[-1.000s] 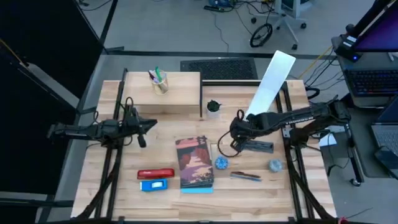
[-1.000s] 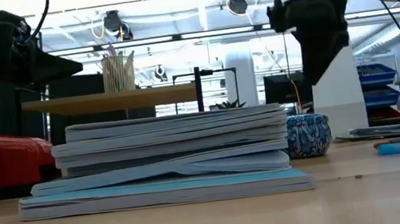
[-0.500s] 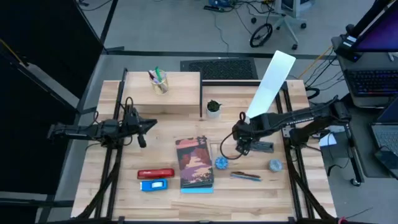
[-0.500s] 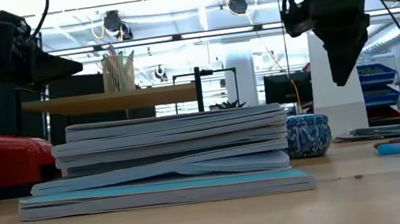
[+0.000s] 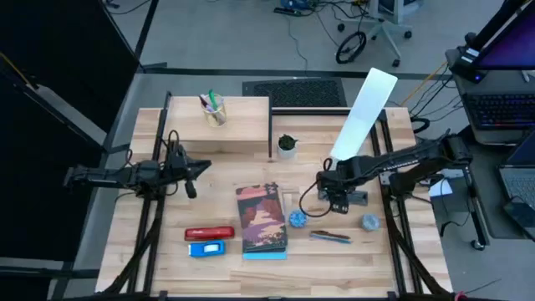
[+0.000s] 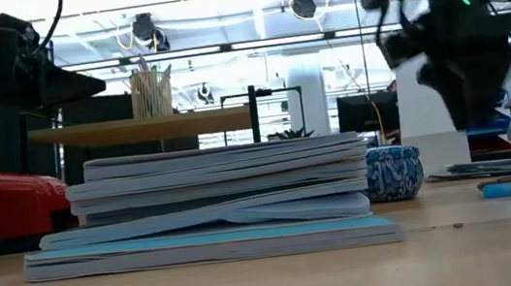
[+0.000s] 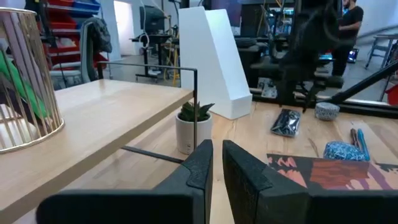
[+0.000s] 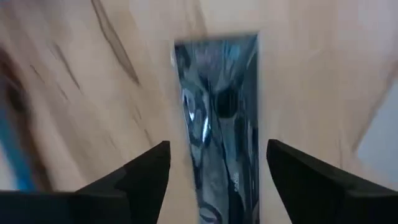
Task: Stock shelves
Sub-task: Put the brown pen into the gold pen holder on the shelf
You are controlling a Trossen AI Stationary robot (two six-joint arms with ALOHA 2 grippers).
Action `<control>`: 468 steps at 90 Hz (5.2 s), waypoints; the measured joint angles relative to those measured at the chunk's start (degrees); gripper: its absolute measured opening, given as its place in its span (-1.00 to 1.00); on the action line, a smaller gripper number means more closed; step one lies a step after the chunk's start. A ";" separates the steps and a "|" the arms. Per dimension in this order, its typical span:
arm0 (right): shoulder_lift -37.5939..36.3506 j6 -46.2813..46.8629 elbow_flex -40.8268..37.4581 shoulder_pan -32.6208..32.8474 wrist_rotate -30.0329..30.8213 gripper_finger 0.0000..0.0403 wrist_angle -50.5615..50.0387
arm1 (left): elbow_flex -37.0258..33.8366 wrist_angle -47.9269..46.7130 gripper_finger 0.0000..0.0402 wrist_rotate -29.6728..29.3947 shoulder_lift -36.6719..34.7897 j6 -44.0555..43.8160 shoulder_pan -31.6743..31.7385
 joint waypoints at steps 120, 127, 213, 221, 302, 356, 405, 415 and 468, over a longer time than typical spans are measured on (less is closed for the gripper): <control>0.67 32.78 -6.53 23.47 -7.56 0.23 23.03 | 0.00 0.04 -0.89 -0.04 0.00 3.34 -0.02; 1.69 35.32 -6.53 25.30 -6.35 0.22 22.42 | 0.00 0.04 -0.89 -0.04 0.02 3.32 0.00; 10.04 37.51 -6.11 30.14 1.08 -0.39 23.90 | 0.00 0.06 -0.89 -0.02 0.01 3.21 -0.01; 10.11 37.25 -6.20 30.13 1.59 -0.50 24.02 | 0.00 0.04 -0.89 -0.02 0.02 3.23 0.00; 10.25 39.53 -6.31 30.16 1.97 -0.95 25.44 | 0.00 0.07 -0.89 -0.02 0.01 2.95 -0.02; 2.05 35.38 -5.11 30.10 2.40 -1.00 24.51 | 0.00 0.13 -0.89 0.00 0.00 2.89 0.00; -10.52 23.27 -4.91 18.09 9.32 -1.00 30.29 | 0.00 2.87 -0.89 0.00 -0.01 2.93 -0.01; -11.08 16.38 -4.83 13.47 9.30 -1.00 37.96 | 0.00 2.84 -0.89 0.00 0.00 2.95 0.00; -5.48 -2.58 -0.34 -11.77 9.30 -1.00 69.77 | 0.02 3.55 -0.89 -0.42 0.00 2.99 -0.01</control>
